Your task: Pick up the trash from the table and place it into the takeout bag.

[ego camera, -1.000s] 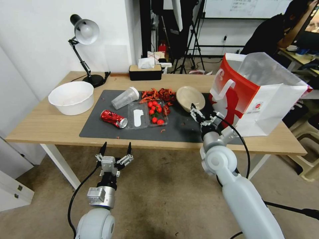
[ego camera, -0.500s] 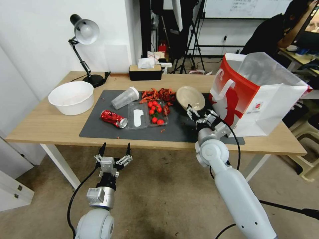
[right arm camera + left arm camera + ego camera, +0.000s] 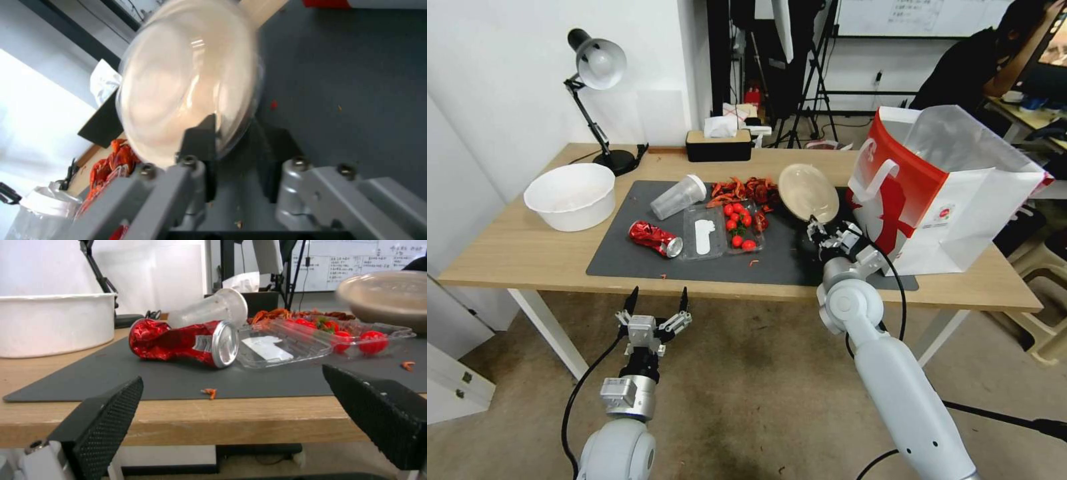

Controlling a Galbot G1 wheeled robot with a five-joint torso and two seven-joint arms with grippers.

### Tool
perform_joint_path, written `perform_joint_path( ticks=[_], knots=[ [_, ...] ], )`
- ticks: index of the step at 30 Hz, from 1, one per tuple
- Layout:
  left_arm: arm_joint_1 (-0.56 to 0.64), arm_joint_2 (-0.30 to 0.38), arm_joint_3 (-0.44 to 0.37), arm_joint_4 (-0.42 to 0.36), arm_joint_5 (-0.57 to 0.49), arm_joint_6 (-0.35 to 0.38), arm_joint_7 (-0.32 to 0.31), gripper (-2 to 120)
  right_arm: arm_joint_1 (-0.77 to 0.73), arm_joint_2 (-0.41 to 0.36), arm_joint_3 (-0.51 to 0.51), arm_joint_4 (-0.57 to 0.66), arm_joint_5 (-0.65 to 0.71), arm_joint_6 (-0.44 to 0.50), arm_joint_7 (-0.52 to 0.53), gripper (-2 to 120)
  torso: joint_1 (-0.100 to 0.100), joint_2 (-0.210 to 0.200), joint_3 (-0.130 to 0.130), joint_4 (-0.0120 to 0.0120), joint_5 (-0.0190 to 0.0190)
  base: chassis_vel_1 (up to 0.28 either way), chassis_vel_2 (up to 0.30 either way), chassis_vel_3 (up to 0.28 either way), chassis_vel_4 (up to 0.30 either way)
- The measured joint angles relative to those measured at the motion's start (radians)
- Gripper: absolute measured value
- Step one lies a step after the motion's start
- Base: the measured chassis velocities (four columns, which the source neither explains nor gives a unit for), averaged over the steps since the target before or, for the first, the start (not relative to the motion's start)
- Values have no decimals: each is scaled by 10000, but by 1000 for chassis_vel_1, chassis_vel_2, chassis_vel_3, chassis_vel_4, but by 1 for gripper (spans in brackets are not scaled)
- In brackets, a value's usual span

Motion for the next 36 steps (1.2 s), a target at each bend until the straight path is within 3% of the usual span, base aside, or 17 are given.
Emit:
perform_joint_path(
  ticks=[1,5,15,31,36],
  knots=[
    [-4,3,1,10,-1,-3,0,100,0,11,18,-38,-2,7,-9,13,0,0,0,-1,1,0,0,0,0],
    [-5,9,5,31,-3,-23,0,100,-16,21,74,-102,-6,50,-57,0,0,0,0,-1,1,0,0,0,0],
    [0,20,9,46,-11,-69,-5,100,-255,-28,163,1,-331,382,-294,0,0,0,0,0,1,0,0,0,0],
    [45,1,110,-99,40,-84,-11,100,-1007,-968,866,2779,-813,1254,-2871,0,-3,0,0,-1,1,0,0,0,0],
    [106,5,115,-169,53,-84,-9,100,-837,-1074,1571,3430,-1604,1352,-2940,0,-3,1,0,0,1,0,0,0,0]
  ],
)
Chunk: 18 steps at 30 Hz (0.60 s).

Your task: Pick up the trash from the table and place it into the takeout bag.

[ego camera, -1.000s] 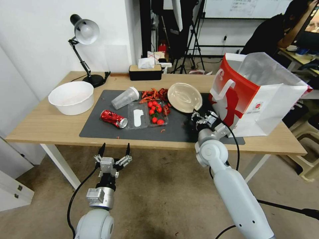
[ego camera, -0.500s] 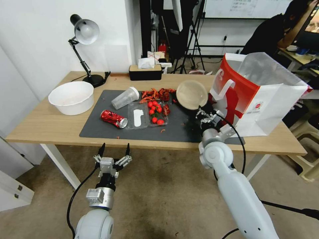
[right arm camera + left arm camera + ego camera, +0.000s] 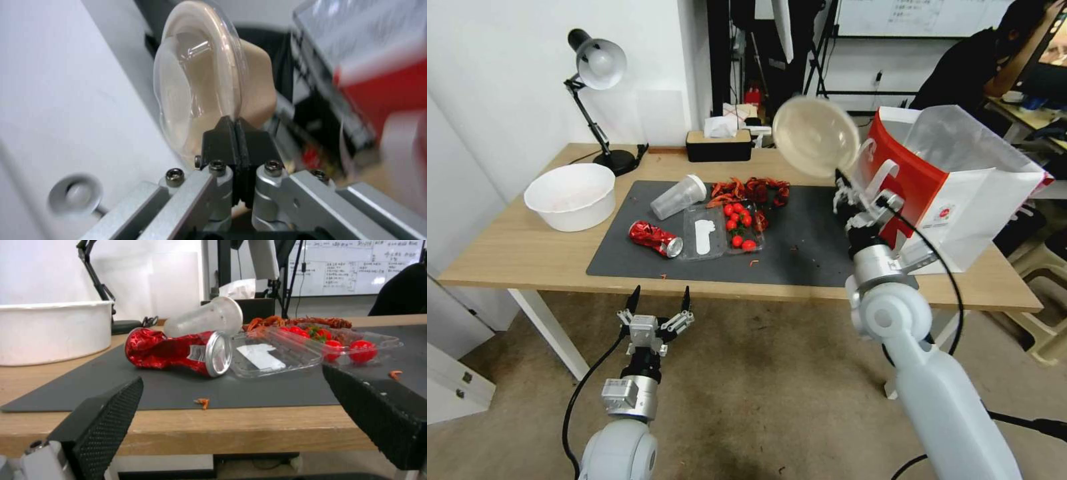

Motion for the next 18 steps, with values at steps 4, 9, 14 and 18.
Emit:
perform_joint_path(
  ticks=[4,9,14,18],
  knots=[
    [24,2,-2,-22,5,0,0,100,104,-67,233,123,-476,-49,140,0,1,0,0,-1,-1,0,0,0,0],
    [124,-7,-6,-79,51,-19,1,100,422,-551,1472,459,-2412,-1383,1340,0,1,0,0,-2,1,0,0,0,0],
    [142,-50,32,-87,128,-42,1,100,389,-788,1899,483,-2938,-2198,2146,0,1,-1,1,-2,3,0,0,0,0],
    [156,-93,80,-102,181,-43,3,100,336,-779,2005,503,-2995,-2778,2685,2,1,-1,1,-1,2,0,0,0,0]
  ],
)
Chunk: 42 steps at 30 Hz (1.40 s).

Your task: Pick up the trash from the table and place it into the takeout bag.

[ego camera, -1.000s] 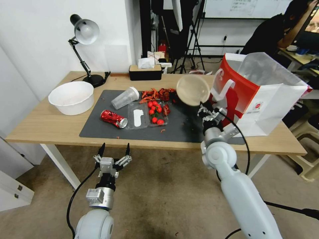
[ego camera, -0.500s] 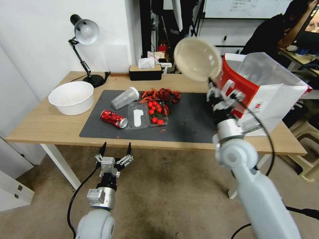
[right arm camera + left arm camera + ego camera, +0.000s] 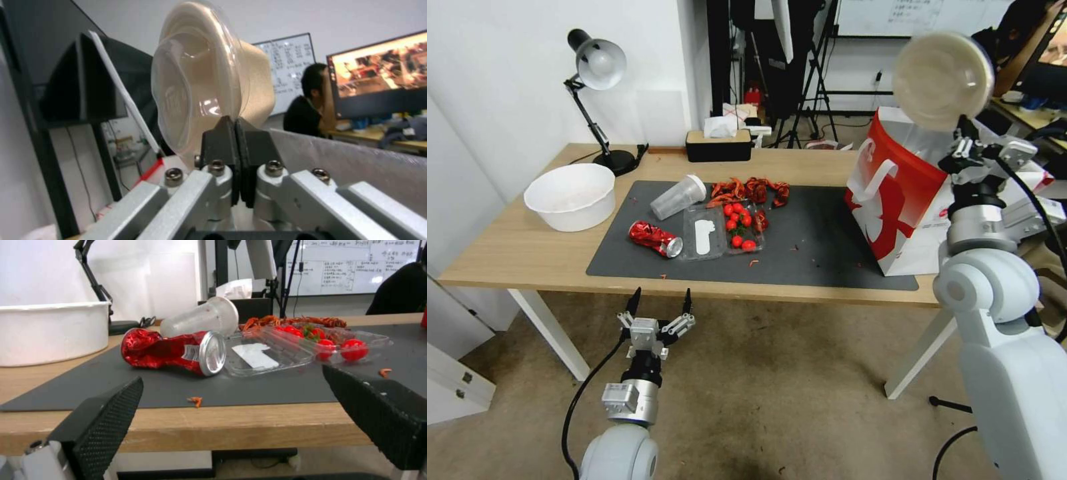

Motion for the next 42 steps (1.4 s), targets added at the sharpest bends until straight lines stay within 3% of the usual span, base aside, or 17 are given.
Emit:
perform_joint_path(
  ticks=[9,13,16,21,27,30,35,42],
  knots=[
    [58,-12,-57,-28,5,-4,-2,100,-40,52,18,2,-30,-116,139,34,0,0,0,1,-2,0,0,0,0],
    [63,-19,-68,-31,4,-8,-6,100,-20,49,86,6,343,494,-297,47,0,0,0,0,-1,0,0,0,0],
    [46,-24,-78,-31,-2,-14,-13,100,-214,-1,119,301,1211,1708,-1630,62,2,0,-1,2,-4,0,0,0,0],
    [6,-25,-105,-29,-33,-15,-22,100,-805,-96,11,663,1423,2534,-3000,78,2,0,0,-3,-3,0,0,0,0],
    [-21,11,-107,10,-54,-22,-30,100,-2029,-166,-364,792,225,3508,-4493,99,1,1,-1,2,-5,0,0,0,0],
    [-23,35,-108,12,-61,-29,-32,100,-2451,-200,-459,717,-185,3800,-4823,100,2,0,0,1,1,0,0,0,0],
    [-65,67,-116,27,-97,-34,-37,100,-3787,-145,-703,455,-1977,4716,-5228,100,1,0,-1,0,-1,0,0,0,0],
    [-103,66,-135,61,-131,-48,-41,100,-5220,186,-814,378,-3924,5416,-4342,100,0,1,-1,-2,-2,0,0,0,0]
  ],
)
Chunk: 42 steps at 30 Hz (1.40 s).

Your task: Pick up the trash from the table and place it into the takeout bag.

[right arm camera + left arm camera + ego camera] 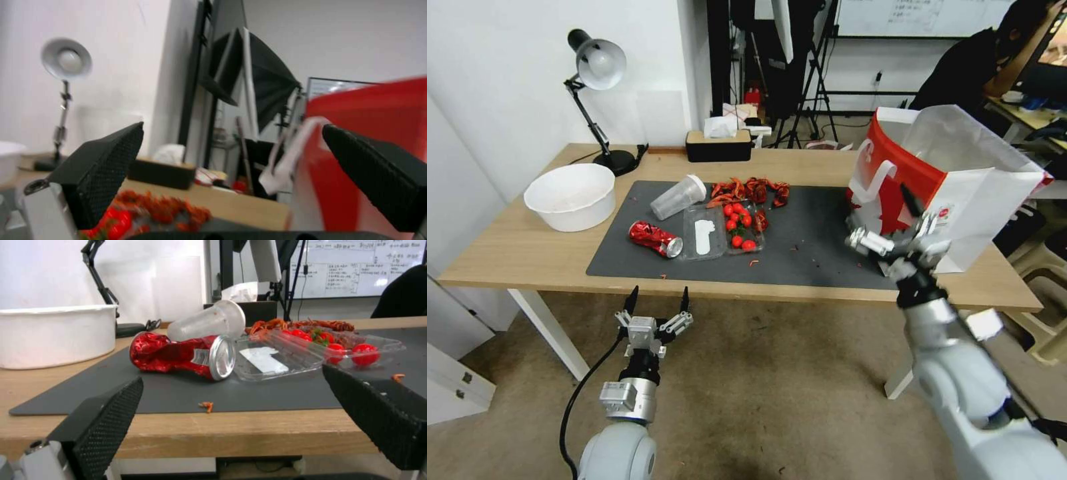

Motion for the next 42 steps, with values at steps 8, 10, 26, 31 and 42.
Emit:
perform_joint_path(
  ticks=[8,10,26,31,42],
  knots=[
    [-47,-6,-32,51,-37,-22,-7,100,-1301,503,-2,-321,-1293,603,1730,100,0,0,0,2,0,0,0,0,0],
    [-59,-16,-25,62,-37,-23,-8,100,-1525,606,-109,-439,-1357,676,2085,100,0,0,0,3,1,0,0,0,0],
    [-39,-16,27,104,-9,-37,-6,100,-1889,984,-1184,-1226,-1105,620,3276,100,-1,0,1,3,2,0,0,0,0],
    [-23,-19,30,82,8,-41,-7,100,-1802,989,-1196,-1284,-1065,580,3281,100,0,0,1,3,0,0,0,0,0],
    [-604,100,475,-457,-327,730,3,100,-1603,998,-1172,-1304,-1054,455,3292,100,0,0,1,0,0,0,0,0,0]
  ],
)
